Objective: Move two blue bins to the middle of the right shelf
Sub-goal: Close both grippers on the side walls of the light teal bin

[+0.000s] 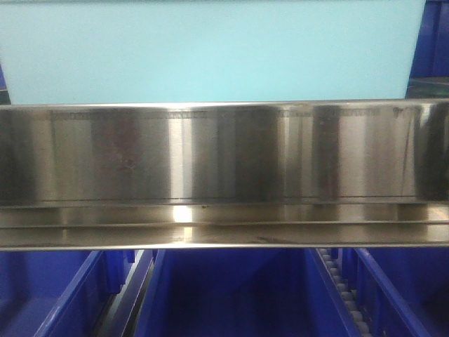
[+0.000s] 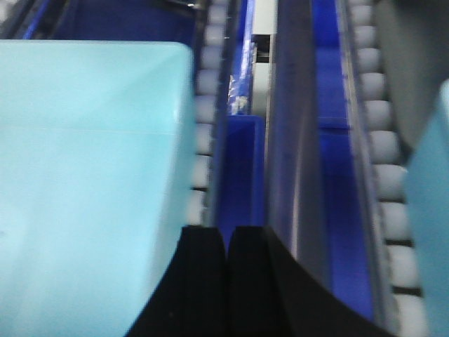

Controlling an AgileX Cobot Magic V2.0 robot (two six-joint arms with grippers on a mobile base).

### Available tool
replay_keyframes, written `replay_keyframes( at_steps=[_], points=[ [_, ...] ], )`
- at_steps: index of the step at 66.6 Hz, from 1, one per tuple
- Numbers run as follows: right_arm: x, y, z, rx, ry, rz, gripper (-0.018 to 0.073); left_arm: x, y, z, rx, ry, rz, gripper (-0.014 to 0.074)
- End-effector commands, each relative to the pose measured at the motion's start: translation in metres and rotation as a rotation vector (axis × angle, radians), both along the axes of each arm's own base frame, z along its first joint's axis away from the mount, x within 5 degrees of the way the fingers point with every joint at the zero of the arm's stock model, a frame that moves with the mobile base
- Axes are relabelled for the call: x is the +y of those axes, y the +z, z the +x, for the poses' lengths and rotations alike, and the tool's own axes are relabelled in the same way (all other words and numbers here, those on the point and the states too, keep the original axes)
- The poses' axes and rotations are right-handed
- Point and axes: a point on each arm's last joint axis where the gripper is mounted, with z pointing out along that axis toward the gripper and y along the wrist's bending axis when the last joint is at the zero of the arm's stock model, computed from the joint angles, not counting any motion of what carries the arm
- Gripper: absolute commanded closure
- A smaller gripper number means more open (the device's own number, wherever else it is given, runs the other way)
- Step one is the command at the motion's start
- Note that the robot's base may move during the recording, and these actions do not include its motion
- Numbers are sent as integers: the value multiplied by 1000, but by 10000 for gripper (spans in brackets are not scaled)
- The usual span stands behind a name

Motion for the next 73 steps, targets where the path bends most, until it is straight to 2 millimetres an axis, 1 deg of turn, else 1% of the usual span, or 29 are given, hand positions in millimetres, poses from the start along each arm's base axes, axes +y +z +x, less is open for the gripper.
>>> replay_keyframes(
  at_steps=[1, 8, 11, 13, 17, 19, 20, 22, 24, 27, 29, 34, 40, 49, 61, 73],
  points=[
    [6, 4, 9, 0, 8, -8, 720, -11, 0, 4, 8, -15, 1, 707],
    [12, 1, 20, 20, 14, 7, 717, -19, -6, 9, 25, -35, 7, 703],
    [15, -1, 25, 36, 15, 17, 682, -21, -8, 11, 35, -39, 11, 682],
    [16, -2, 27, 43, 16, 22, 638, -21, -10, 13, 40, -39, 12, 663],
    [18, -5, 33, 54, 18, 31, 489, -22, -11, 14, 44, -39, 14, 578],
    [19, -7, 35, 62, 18, 31, 413, -22, -12, 14, 46, -39, 15, 528],
    [19, -8, 36, 62, 18, 31, 358, -22, -12, 15, 48, -39, 15, 501],
    [20, -10, 38, 69, 18, 29, 293, -22, -13, 16, 50, -39, 16, 433],
    [21, -13, 41, 82, 18, 31, 241, -23, -15, 17, 60, -38, 20, 381],
    [22, -17, 43, 98, 20, 43, 200, -23, -19, 19, 81, -35, 25, 323],
    [24, -20, 45, 111, 21, 51, 195, -24, -22, 20, 104, -23, 17, 302],
    [26, -27, 50, 132, 21, 50, 216, -22, -31, 25, 166, 23, -6, 302],
    [27, -35, 56, 158, 20, 43, 247, -22, -43, 34, 217, 38, 10, 303],
    [29, -45, 61, 196, 19, 38, 273, -26, -51, 44, 264, 43, 23, 303],
    [30, -50, 64, 211, 18, 36, 273, -30, -62, 56, 350, 54, 51, 303],
    [31, -56, 68, 227, 17, 32, 273, -30, -76, 59, 446, 65, 87, 303]
  ],
)
